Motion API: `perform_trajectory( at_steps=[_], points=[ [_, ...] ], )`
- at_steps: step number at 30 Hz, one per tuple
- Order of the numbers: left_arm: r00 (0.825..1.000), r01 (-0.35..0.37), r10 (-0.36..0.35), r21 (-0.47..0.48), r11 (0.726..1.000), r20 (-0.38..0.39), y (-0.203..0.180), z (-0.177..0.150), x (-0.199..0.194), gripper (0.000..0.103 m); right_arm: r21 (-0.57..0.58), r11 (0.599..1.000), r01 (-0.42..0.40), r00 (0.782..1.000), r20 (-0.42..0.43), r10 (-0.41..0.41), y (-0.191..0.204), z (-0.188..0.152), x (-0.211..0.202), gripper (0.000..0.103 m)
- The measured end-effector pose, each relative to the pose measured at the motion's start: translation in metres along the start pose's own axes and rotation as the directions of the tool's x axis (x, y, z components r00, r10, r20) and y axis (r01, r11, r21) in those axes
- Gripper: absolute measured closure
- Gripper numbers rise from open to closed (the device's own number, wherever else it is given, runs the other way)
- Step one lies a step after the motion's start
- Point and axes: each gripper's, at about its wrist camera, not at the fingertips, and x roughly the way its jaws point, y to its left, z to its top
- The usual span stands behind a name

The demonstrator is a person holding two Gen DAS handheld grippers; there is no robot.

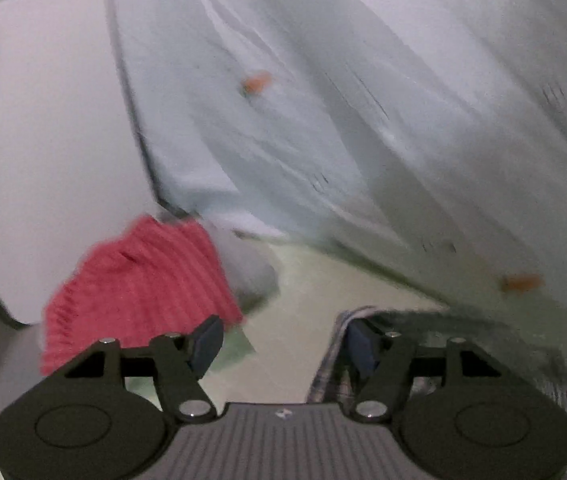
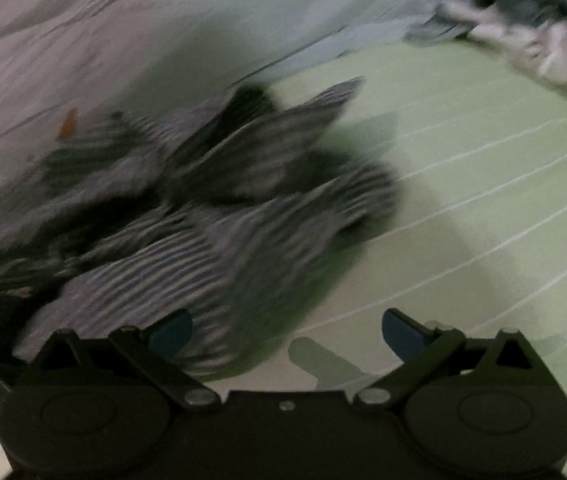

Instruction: Fold clothes

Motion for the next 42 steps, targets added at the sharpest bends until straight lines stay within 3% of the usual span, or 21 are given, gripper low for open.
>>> perform_trajectory(
  at_steps=[3, 6, 12, 14, 15, 16, 17, 18, 22, 25, 27, 30, 32, 34, 37, 39, 40, 41, 42],
  points=[
    [0.997, 0.056, -0.056, -0.002, 0.998, -0.044, 0.0, -0.026, 0.006, 0.027, 0.011, 0.996, -0.088, 0.996, -0.029, 0.088, 0.016, -0.002, 0.015, 0.001],
    [0.991, 0.1, -0.103, -0.03, 0.994, -0.09, 0.003, -0.044, 0.013, 0.027, 0.052, 0.985, -0.166, 0.985, -0.046, 0.168, 0.022, 0.003, 0.03, 0.007],
    [0.974, 0.118, -0.131, -0.078, 0.99, -0.184, 0.001, -0.078, 0.018, 0.027, 0.224, 0.948, -0.227, 0.962, -0.098, 0.254, 0.022, 0.011, 0.063, 0.044],
    [0.967, 0.14, -0.155, -0.087, 0.986, -0.204, -0.002, -0.087, 0.019, 0.029, 0.28, 0.934, -0.221, 0.961, -0.1, 0.258, 0.015, 0.009, 0.07, 0.078],
    [0.962, 0.153, -0.169, -0.091, 0.984, -0.213, -0.005, -0.091, 0.019, 0.037, 0.298, 0.928, -0.224, 0.96, -0.099, 0.264, 0.007, 0.007, 0.067, 0.086],
    [0.959, 0.155, -0.172, -0.092, 0.984, -0.225, -0.007, -0.093, 0.02, 0.056, 0.315, 0.921, -0.227, 0.958, -0.097, 0.269, 0.0, 0.006, 0.065, 0.092],
    [0.957, 0.149, -0.166, -0.091, 0.985, -0.238, -0.009, -0.095, 0.022, 0.069, 0.329, 0.916, -0.23, 0.957, -0.093, 0.273, -0.008, 0.005, 0.062, 0.096],
    [0.954, 0.143, -0.161, -0.09, 0.986, -0.252, -0.011, -0.097, 0.024, 0.097, 0.307, 0.923, -0.231, 0.962, -0.073, 0.264, -0.012, 0.006, 0.054, 0.097],
    [0.952, 0.125, -0.139, -0.068, 0.99, -0.272, -0.012, -0.099, 0.021, 0.101, 0.141, 0.974, -0.176, 0.984, 0.057, 0.169, -0.02, 0.022, 0.013, 0.099],
    [0.961, 0.133, -0.131, -0.009, 0.991, -0.243, -0.012, -0.096, 0.007, 0.101, 0.047, 0.997, -0.063, 0.978, 0.2, 0.053, -0.033, 0.051, -0.019, 0.1],
    [0.969, 0.133, -0.121, 0.041, 0.99, -0.216, -0.013, -0.093, -0.006, 0.101, -0.013, 0.999, 0.035, 0.953, 0.302, -0.03, -0.04, 0.073, -0.039, 0.1],
    [0.972, 0.151, -0.143, 0.029, 0.988, -0.186, -0.008, -0.087, -0.02, 0.101, -0.08, 0.985, 0.156, 0.898, 0.427, -0.107, -0.043, 0.102, -0.062, 0.1],
    [0.982, 0.129, -0.124, 0.024, 0.991, -0.144, -0.004, -0.08, -0.029, 0.101, -0.094, 0.98, 0.175, 0.866, 0.488, -0.108, -0.039, 0.115, -0.074, 0.1],
    [0.994, 0.073, -0.07, 0.039, 0.997, -0.082, 0.002, -0.069, -0.037, 0.101, -0.116, 0.978, 0.175, 0.848, 0.523, -0.09, -0.036, 0.121, -0.078, 0.1],
    [0.998, -0.052, 0.052, 0.037, 0.998, 0.019, 0.019, -0.05, -0.042, 0.101, -0.139, 0.98, 0.14, 0.855, 0.516, -0.049, -0.02, 0.12, -0.069, 0.099],
    [0.99, -0.141, 0.142, -0.027, 0.99, 0.018, 0.038, -0.043, -0.034, 0.1, -0.149, 0.984, 0.102, 0.87, 0.494, -0.016, -0.012, 0.115, -0.06, 0.097],
    [0.982, -0.187, 0.187, -0.053, 0.981, 0.003, 0.047, -0.041, -0.029, 0.095, -0.157, 0.982, 0.1, 0.881, 0.472, -0.014, -0.009, 0.11, -0.057, 0.093],
    [0.974, -0.226, 0.226, -0.066, 0.972, -0.012, 0.054, -0.041, -0.026, 0.095, -0.166, 0.981, 0.098, 0.892, 0.451, -0.013, -0.007, 0.105, -0.053, 0.081],
    [0.967, -0.255, 0.254, -0.072, 0.964, -0.024, 0.059, -0.042, -0.025, 0.085, -0.174, 0.98, 0.095, 0.903, 0.429, -0.011, -0.004, 0.1, -0.05, 0.069]
  ],
)
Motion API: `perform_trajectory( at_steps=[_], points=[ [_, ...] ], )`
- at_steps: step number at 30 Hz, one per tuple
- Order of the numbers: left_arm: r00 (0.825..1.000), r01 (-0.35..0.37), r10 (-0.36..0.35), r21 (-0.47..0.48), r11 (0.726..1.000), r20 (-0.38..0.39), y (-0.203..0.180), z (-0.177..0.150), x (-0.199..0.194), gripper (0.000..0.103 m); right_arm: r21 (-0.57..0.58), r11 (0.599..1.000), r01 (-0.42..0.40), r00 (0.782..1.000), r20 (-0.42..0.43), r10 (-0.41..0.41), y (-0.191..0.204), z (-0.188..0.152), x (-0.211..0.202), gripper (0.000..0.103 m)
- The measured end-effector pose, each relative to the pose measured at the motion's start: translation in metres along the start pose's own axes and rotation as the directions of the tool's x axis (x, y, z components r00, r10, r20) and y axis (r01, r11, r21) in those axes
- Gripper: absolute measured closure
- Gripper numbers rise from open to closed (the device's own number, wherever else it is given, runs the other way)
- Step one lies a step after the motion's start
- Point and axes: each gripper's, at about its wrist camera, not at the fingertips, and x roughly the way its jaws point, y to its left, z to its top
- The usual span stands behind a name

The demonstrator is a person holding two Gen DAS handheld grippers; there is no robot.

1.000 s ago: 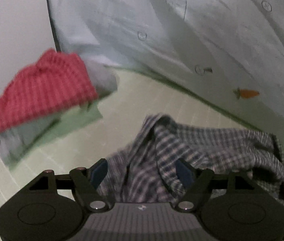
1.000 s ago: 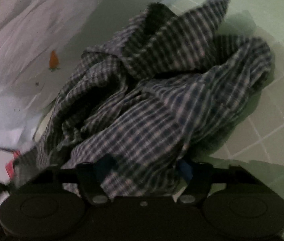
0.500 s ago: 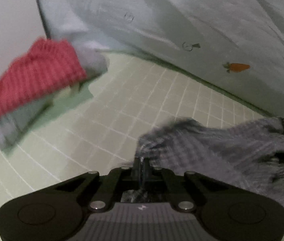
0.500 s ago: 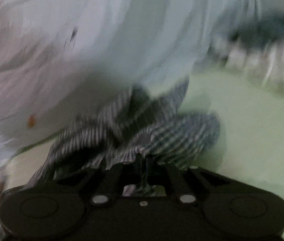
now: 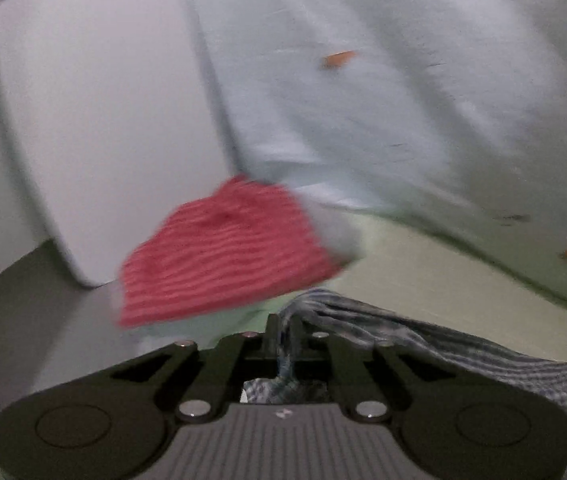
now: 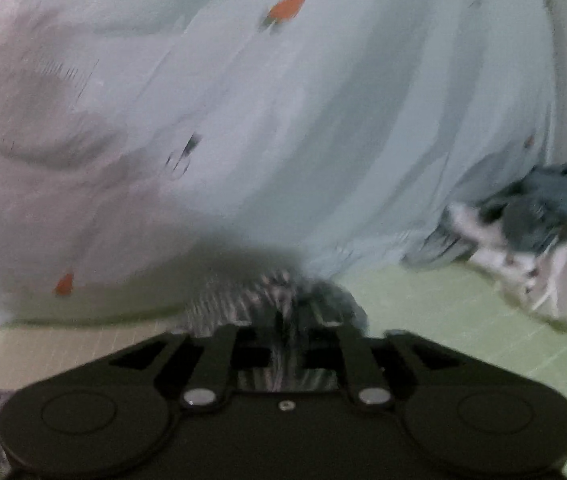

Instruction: Fold clothes

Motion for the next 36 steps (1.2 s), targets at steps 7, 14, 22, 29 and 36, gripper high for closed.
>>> perform_trajectory(
  at_steps=[7, 14, 22, 29, 36],
  points=[
    [0.956, 0.281, -0.274, 0.056, 0.958, -0.106, -0.006, -0.039, -0.014, 0.027, -0.019, 1.0, 0.013, 0.991, -0.13, -0.015, 0.009, -0.052, -0.014, 0.008],
    [0.838, 0.527, -0.432, 0.288, 0.8, -0.334, -0.071, -0.111, -0.03, 0.022, 0.011, 0.999, -0.039, 0.95, -0.311, 0.04, 0.012, -0.113, -0.035, 0.004],
    [0.844, 0.524, -0.367, 0.461, 0.716, -0.39, -0.1, -0.159, -0.028, 0.022, 0.011, 0.99, -0.144, 0.871, -0.472, 0.132, 0.023, -0.143, -0.04, 0.063],
    [0.836, 0.506, -0.334, 0.376, 0.776, -0.436, -0.09, -0.167, -0.016, 0.044, 0.081, 0.996, -0.039, 0.94, -0.336, 0.064, -0.023, -0.134, -0.083, 0.102],
    [0.827, 0.504, -0.34, 0.322, 0.802, -0.448, -0.08, -0.176, -0.015, 0.091, 0.146, 0.976, 0.163, 0.953, -0.279, -0.118, -0.084, -0.138, -0.117, 0.102]
  ],
)
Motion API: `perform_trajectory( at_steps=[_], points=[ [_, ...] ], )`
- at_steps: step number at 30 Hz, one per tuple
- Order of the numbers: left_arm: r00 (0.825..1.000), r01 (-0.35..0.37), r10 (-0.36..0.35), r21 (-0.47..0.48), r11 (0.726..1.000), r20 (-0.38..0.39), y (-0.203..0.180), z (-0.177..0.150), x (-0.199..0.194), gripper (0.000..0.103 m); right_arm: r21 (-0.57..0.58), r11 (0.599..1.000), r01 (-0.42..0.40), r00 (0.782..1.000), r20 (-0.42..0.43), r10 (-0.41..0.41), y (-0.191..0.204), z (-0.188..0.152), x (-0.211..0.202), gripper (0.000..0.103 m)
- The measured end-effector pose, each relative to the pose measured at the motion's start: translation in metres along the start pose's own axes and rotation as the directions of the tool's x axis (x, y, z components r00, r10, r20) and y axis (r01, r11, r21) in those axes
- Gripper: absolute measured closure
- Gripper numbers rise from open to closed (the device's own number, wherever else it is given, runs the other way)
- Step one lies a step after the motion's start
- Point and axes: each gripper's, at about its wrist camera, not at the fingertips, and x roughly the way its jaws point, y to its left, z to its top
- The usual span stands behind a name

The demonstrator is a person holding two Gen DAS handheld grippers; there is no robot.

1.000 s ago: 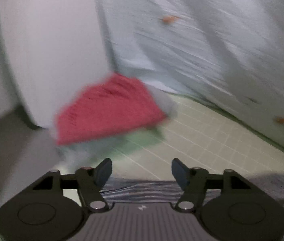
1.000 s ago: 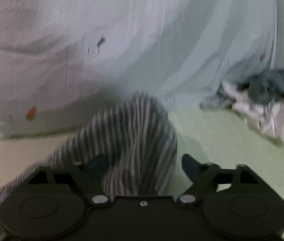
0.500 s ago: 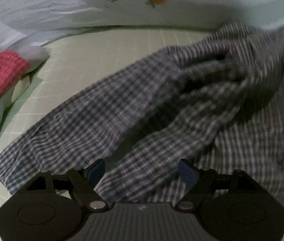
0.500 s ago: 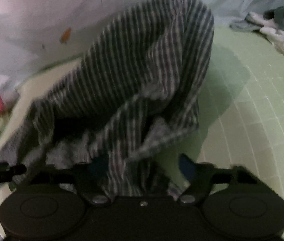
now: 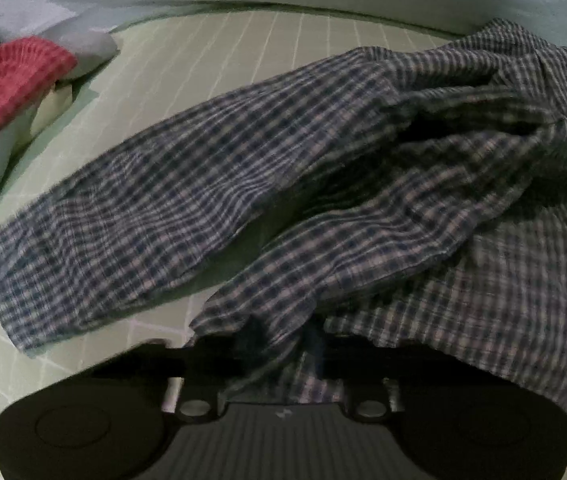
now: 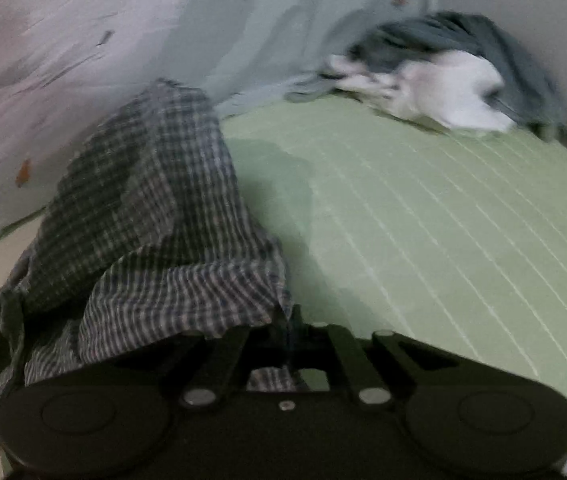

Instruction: Fold clothes

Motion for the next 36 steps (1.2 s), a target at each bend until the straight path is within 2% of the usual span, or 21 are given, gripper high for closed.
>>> perform_trajectory(
  at_steps=[2, 4, 9, 12, 15, 18, 19, 21, 22, 23, 24, 25, 26, 29, 30, 32, 34, 36],
  points=[
    [1.0, 0.016, -0.016, -0.02, 1.0, 0.004, 0.001, 0.003, -0.002, 0.098, 0.005, 1.0, 0.004, 1.0, 0.001, -0.004, -0.004, -0.006, -0.005, 0.102],
    [1.0, 0.014, -0.014, -0.031, 0.999, 0.002, 0.003, 0.003, -0.003, 0.1, 0.003, 1.0, 0.012, 1.0, -0.006, -0.012, -0.003, -0.012, -0.008, 0.102],
    [0.996, -0.082, 0.082, -0.008, 0.997, -0.028, 0.007, -0.024, -0.023, 0.1, 0.039, 0.999, 0.029, 0.999, -0.046, -0.027, -0.015, -0.022, -0.007, 0.102],
    [0.989, -0.13, 0.128, -0.022, 0.991, -0.076, 0.019, -0.05, -0.037, 0.1, 0.038, 0.998, 0.057, 0.996, -0.07, -0.054, -0.023, -0.027, -0.006, 0.102],
    [0.985, -0.107, 0.093, -0.093, 0.99, -0.143, 0.037, -0.073, -0.046, 0.1, 0.011, 0.997, 0.08, 0.992, -0.097, -0.079, -0.026, -0.033, -0.002, 0.102],
    [0.991, -0.084, 0.071, -0.111, 0.99, -0.115, 0.037, -0.078, -0.056, 0.1, -0.007, 0.996, 0.085, 0.988, -0.127, -0.085, -0.026, -0.035, 0.005, 0.1],
    [0.993, -0.077, 0.066, -0.114, 0.991, -0.102, 0.037, -0.079, -0.06, 0.096, -0.011, 0.997, 0.075, 0.989, -0.129, -0.076, -0.026, -0.034, 0.007, 0.097],
    [0.996, -0.065, 0.057, -0.114, 0.991, -0.067, 0.034, -0.078, -0.067, 0.089, -0.017, 0.998, 0.057, 0.989, -0.133, -0.059, -0.025, -0.033, 0.011, 0.081],
    [0.998, -0.054, 0.05, -0.105, 0.993, -0.04, 0.029, -0.074, -0.07, 0.075, -0.026, 0.999, 0.048, 0.99, -0.135, -0.051, -0.022, -0.034, 0.012, 0.06],
    [0.999, -0.041, 0.04, -0.087, 0.995, -0.018, 0.024, -0.071, -0.071, 0.068, -0.034, 0.999, 0.038, 0.99, -0.137, -0.043, -0.02, -0.034, 0.014, 0.045],
    [1.0, -0.029, 0.029, -0.067, 0.997, 0.001, 0.017, -0.067, -0.07, 0.056, -0.043, 0.999, 0.029, 0.99, -0.139, -0.035, -0.018, -0.035, 0.016, 0.044],
    [1.0, -0.016, 0.017, -0.047, 0.999, 0.02, 0.011, -0.064, -0.07, 0.048, -0.053, 0.998, 0.024, 0.988, -0.149, -0.032, -0.016, -0.037, 0.019, 0.044],
    [0.999, -0.006, 0.007, -0.031, 0.999, 0.033, 0.004, -0.061, -0.068, 0.047, -0.063, 0.998, 0.02, 0.987, -0.159, -0.029, -0.014, -0.038, 0.022, 0.044],
    [0.999, 0.035, -0.034, -0.018, 0.999, 0.042, -0.014, -0.052, -0.06, 0.047, -0.048, 0.999, 0.006, 0.978, -0.208, -0.016, -0.018, -0.047, 0.031, 0.054],
    [0.998, 0.058, -0.057, -0.023, 0.998, 0.037, -0.019, -0.05, -0.055, 0.047, -0.047, 0.999, 0.009, 0.979, -0.201, -0.019, -0.019, -0.049, 0.03, 0.056],
    [0.997, 0.082, -0.082, -0.018, 0.996, 0.013, -0.029, -0.048, -0.045, 0.046, -0.046, 0.999, 0.015, 0.982, -0.188, -0.024, -0.022, -0.053, 0.027, 0.069],
    [0.995, 0.1, -0.1, -0.008, 0.995, -0.016, -0.039, -0.047, -0.034, 0.046, -0.048, 0.999, 0.026, 0.982, -0.186, -0.035, -0.027, -0.056, 0.023, 0.092],
    [0.996, 0.077, -0.077, 0.006, 0.997, -0.038, -0.048, -0.047, -0.025, 0.047, -0.031, 0.999, 0.019, 0.982, -0.19, -0.024, -0.033, -0.059, 0.019, 0.098]
  ],
)
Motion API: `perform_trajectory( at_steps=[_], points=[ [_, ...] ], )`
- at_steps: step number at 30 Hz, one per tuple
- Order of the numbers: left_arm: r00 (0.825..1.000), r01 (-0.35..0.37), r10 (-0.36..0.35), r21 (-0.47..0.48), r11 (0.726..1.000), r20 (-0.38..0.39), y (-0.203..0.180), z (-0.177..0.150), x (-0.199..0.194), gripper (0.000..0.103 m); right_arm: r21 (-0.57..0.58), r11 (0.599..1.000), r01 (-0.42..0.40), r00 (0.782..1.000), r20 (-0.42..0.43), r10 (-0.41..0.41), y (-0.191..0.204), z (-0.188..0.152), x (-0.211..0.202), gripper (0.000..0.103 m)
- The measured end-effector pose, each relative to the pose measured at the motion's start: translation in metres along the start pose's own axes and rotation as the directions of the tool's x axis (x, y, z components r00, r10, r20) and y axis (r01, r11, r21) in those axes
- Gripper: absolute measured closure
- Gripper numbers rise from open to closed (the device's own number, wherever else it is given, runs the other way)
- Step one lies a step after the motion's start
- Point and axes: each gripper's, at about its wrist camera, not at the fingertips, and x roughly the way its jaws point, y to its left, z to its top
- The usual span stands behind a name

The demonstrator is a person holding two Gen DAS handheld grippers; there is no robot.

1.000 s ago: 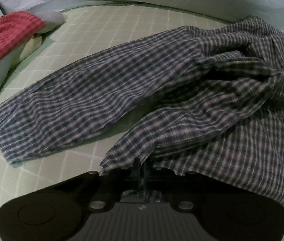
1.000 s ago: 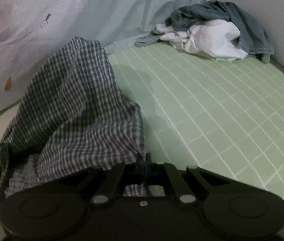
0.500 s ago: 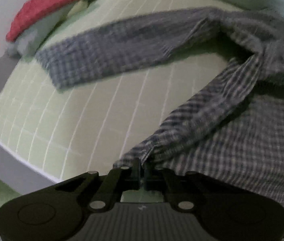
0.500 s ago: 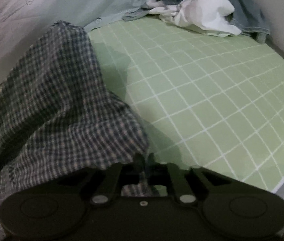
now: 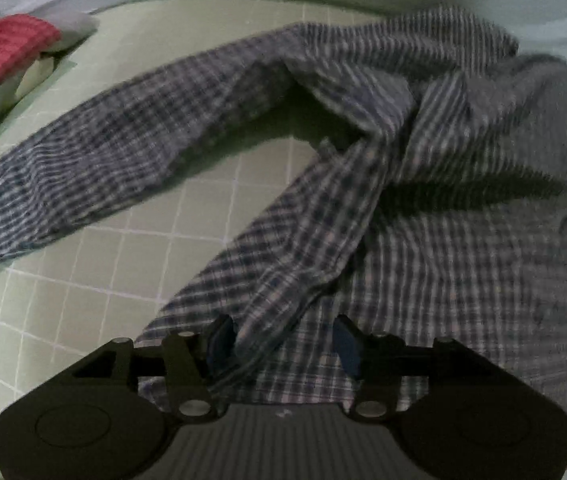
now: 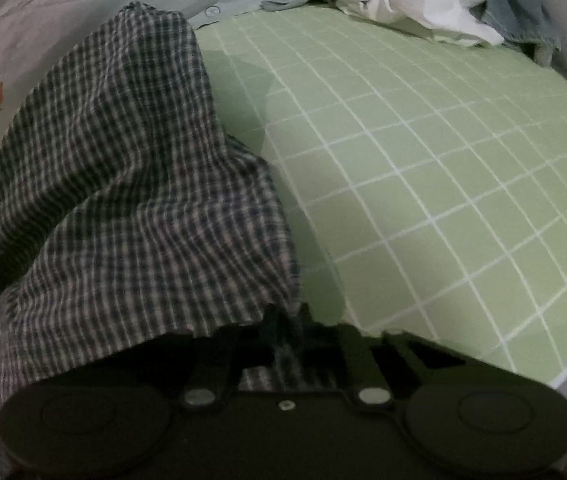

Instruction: Fold clothes

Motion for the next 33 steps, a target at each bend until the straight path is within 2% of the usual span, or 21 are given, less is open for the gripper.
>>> perform_trajectory(
  at_steps=[2, 3, 4, 8, 12, 14, 16, 17, 19, 22, 26, 29, 33],
  points=[
    [0.999, -0.035, 0.034, -0.005, 0.999, -0.014, 0.0, -0.002, 0.005, 0.068, 0.004, 1.0, 0.006, 1.0, -0.01, -0.006, -0.006, -0.002, -0.003, 0.101],
    [0.999, -0.033, 0.033, -0.024, 0.999, -0.017, 0.003, -0.002, 0.005, 0.086, 0.008, 1.0, 0.015, 1.0, -0.015, -0.015, -0.009, -0.003, -0.005, 0.101],
    [0.999, -0.036, 0.035, -0.053, 0.998, -0.024, 0.007, -0.001, 0.004, 0.097, 0.014, 1.0, 0.023, 1.0, -0.02, -0.022, -0.011, -0.004, -0.007, 0.101],
    [0.997, -0.052, 0.042, -0.164, 0.985, -0.065, 0.033, -0.005, 0.0, 0.098, 0.065, 0.997, 0.037, 0.999, -0.027, -0.035, -0.019, 0.004, -0.009, 0.1],
    [0.987, -0.126, 0.103, -0.194, 0.973, -0.122, 0.051, -0.018, -0.009, 0.098, 0.059, 0.996, 0.074, 0.997, 0.014, -0.074, -0.022, 0.018, -0.018, 0.093],
    [0.985, -0.136, 0.112, -0.185, 0.973, -0.133, 0.055, -0.022, -0.015, 0.095, 0.058, 0.995, 0.084, 0.995, 0.045, -0.087, -0.023, 0.026, -0.023, 0.084],
    [0.988, -0.133, 0.118, -0.163, 0.978, -0.099, 0.054, -0.02, -0.025, 0.087, 0.069, 0.994, 0.084, 0.994, 0.066, -0.088, -0.021, 0.037, -0.021, 0.057],
    [0.989, -0.138, 0.127, -0.155, 0.978, -0.078, 0.051, -0.016, -0.031, 0.083, 0.074, 0.994, 0.084, 0.993, 0.077, -0.089, -0.02, 0.043, -0.02, 0.05],
    [0.988, -0.152, 0.149, -0.142, 0.978, -0.03, 0.045, -0.003, -0.043, 0.06, 0.083, 0.993, 0.083, 0.991, 0.097, -0.091, -0.018, 0.055, -0.018, 0.044],
    [0.985, -0.157, 0.163, -0.108, 0.982, 0.052, 0.033, 0.022, -0.06, 0.038, 0.067, 0.995, 0.076, 0.989, 0.124, -0.084, -0.008, 0.077, -0.006, 0.017],
    [0.982, -0.14, 0.142, -0.026, 0.99, 0.126, 0.013, 0.057, -0.061, 0.029, 0.05, 0.999, 0.018, 0.982, 0.189, -0.027, 0.01, 0.102, 0.002, 0.001],
    [0.983, -0.124, 0.12, 0.022, 0.992, 0.14, 0.001, 0.081, -0.049, 0.026, 0.072, 0.997, -0.022, 0.976, 0.217, 0.006, 0.017, 0.127, 0.006, 0.001],
    [0.989, -0.099, 0.092, 0.059, 0.993, 0.112, -0.016, 0.105, -0.025, 0.024, 0.131, 0.989, -0.068, 0.971, 0.235, 0.036, 0.023, 0.149, 0.012, 0.001]
  ],
)
